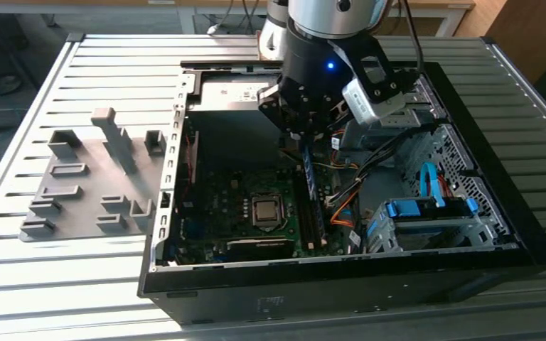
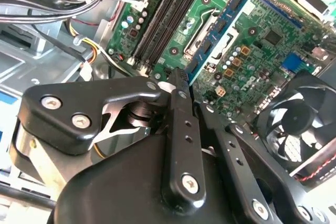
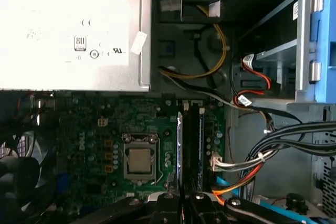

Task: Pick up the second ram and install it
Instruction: 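Insert the second ram into the second slot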

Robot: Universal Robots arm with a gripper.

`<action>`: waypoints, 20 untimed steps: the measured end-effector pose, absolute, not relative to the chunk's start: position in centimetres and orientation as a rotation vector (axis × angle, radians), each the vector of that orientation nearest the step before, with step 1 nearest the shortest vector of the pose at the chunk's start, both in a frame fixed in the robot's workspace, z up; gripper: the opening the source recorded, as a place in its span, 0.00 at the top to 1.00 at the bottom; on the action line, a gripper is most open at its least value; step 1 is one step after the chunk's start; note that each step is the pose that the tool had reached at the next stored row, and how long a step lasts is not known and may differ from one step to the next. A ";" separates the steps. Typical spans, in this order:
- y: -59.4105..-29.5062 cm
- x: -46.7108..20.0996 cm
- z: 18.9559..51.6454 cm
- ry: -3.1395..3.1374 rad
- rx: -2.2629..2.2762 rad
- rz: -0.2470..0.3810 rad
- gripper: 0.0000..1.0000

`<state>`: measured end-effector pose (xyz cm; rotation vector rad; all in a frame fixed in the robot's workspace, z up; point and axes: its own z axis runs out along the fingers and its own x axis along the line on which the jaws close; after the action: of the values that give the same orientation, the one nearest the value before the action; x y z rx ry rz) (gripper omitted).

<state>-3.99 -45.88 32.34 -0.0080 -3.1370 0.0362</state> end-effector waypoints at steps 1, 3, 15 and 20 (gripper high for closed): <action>-46.0 -4.0 32.3 -3.137 -0.008 0.036 0.86; -46.0 -3.8 32.2 -3.137 -0.008 0.035 0.86; -46.0 -2.7 30.6 -3.136 -0.046 0.035 0.86; -46.0 -2.7 29.7 -3.136 -0.046 0.035 0.86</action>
<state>-2.66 -46.01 29.66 -0.0462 -3.1359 0.0351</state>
